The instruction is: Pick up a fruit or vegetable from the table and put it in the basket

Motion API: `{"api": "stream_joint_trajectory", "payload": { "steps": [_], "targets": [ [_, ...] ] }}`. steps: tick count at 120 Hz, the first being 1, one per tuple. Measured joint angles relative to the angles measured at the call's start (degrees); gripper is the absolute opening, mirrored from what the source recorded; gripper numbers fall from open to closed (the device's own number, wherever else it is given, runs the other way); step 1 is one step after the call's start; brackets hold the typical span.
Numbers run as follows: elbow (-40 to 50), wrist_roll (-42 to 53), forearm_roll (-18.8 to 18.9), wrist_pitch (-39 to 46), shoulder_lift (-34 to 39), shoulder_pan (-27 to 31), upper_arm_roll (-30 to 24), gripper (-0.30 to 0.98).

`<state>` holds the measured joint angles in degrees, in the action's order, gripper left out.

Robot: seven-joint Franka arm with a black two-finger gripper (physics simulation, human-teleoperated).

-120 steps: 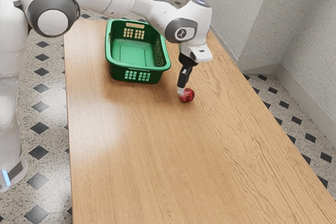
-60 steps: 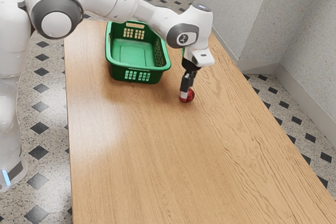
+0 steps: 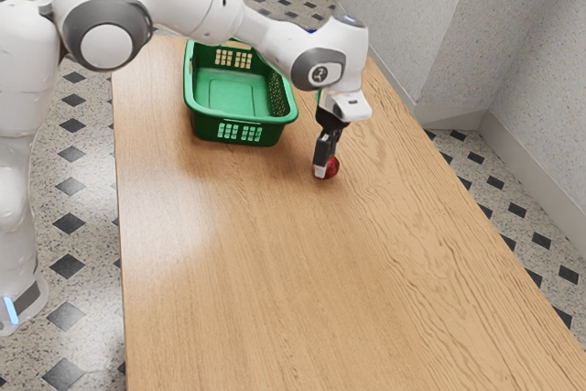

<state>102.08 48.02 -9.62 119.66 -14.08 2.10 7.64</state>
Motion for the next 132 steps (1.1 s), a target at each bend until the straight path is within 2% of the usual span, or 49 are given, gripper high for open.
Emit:
{"api": "stream_joint_trajectory", "payload": {
  "steps": [44, 70, 104, 116, 132],
  "targets": [
    [0.2, 0.43, -1.63, 0.57, -1.17, 0.6, 0.01, 0.68],
    [0.25, 0.57, -3.83, 0.64, -1.25, 0.84, 0.01, 0.46],
    [0.14, 0.14, -5.57, 1.31, -0.64, 0.65, 0.06, 0.36],
    [0.18, -0.36, -5.8, 1.64, 2.72, 0.45, 0.16, 0.35],
    [2.19, -1.56, -5.42, 1.79, 13.56, -0.72, 1.24, 0.37]
  ]
}}
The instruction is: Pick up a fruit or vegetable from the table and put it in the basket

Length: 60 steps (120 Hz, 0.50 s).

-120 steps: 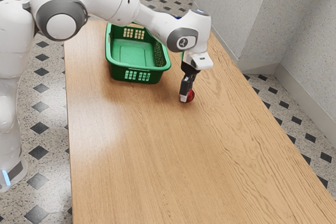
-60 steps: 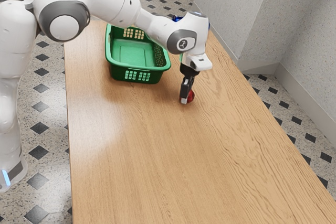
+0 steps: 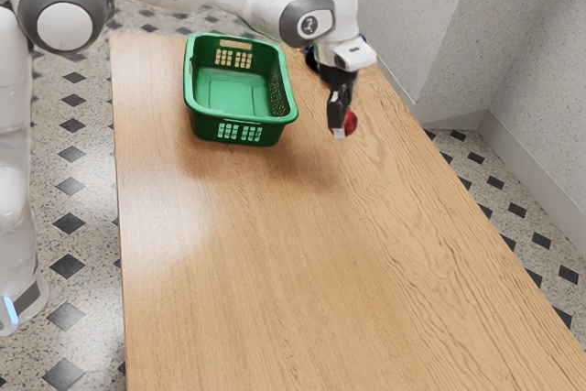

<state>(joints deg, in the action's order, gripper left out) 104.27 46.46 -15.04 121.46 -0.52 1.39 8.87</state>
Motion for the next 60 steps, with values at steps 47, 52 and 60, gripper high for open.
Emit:
{"api": "stream_joint_trajectory", "payload": {
  "steps": [47, 52, 60],
  "targets": [
    [13.38, -2.37, 0.27, -0.09, 13.25, 19.93, 1.66, 0.37],
    [13.29, -2.46, 0.26, -0.1, 12.26, 21.74, 1.67, 0.37],
    [12.79, -2.53, 0.12, -0.1, 10.11, 23.37, 1.7, 0.37]
  ]
}}
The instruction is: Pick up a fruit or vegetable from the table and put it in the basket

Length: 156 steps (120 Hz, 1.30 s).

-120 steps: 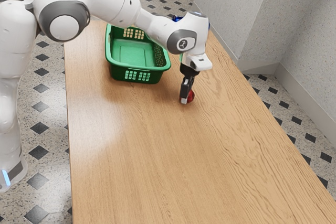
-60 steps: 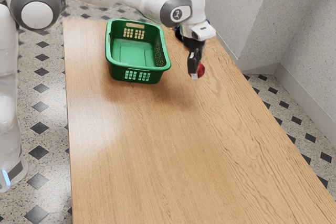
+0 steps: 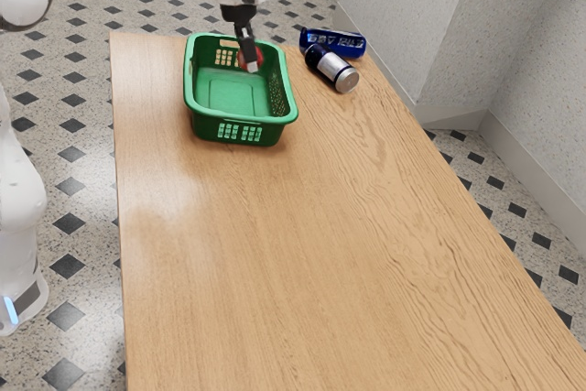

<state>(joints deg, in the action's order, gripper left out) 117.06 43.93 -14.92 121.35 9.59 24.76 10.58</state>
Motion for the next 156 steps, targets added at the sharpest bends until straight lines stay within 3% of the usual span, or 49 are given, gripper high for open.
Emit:
{"api": "stream_joint_trajectory", "payload": {
  "steps": [18, 64, 80, 104, 106, 118, 121, 123, 131, 142, 156],
  "targets": [
    [-3.88, -0.13, -0.42, 0.11, -6.31, 0.8, 0.05, 0.36],
    [-8.59, -0.39, -0.97, 0.33, -10.79, 4.73, 0.16, 0.36],
    [-10.66, -0.12, -1.43, 0.09, -11.34, 5.87, -0.12, 0.56],
    [-12.78, 0.6, -1.55, 0.04, -10.96, 3.96, -0.37, 0.66],
    [-13.11, 0.58, -2.31, 0.54, -11.0, 3.62, -0.37, 0.66],
    [-13.91, -6.15, -16.32, 2.85, -9.09, 1.17, -0.55, 0.67],
    [-14.13, -10.66, -18.1, 3.2, -8.65, 0.58, -0.74, 0.67],
    [-14.43, -14.51, -16.95, 3.23, -7.93, 0.07, -0.9, 0.68],
    [-22.21, -31.77, -8.99, -1.0, -6.76, -6.58, -1.23, 0.68],
    [-30.63, -53.43, -1.03, -11.69, -7.75, -26.82, -1.32, 0.68],
    [-31.42, -77.11, 3.56, -21.04, -8.29, -51.09, -1.28, 0.68]
  ]
}}
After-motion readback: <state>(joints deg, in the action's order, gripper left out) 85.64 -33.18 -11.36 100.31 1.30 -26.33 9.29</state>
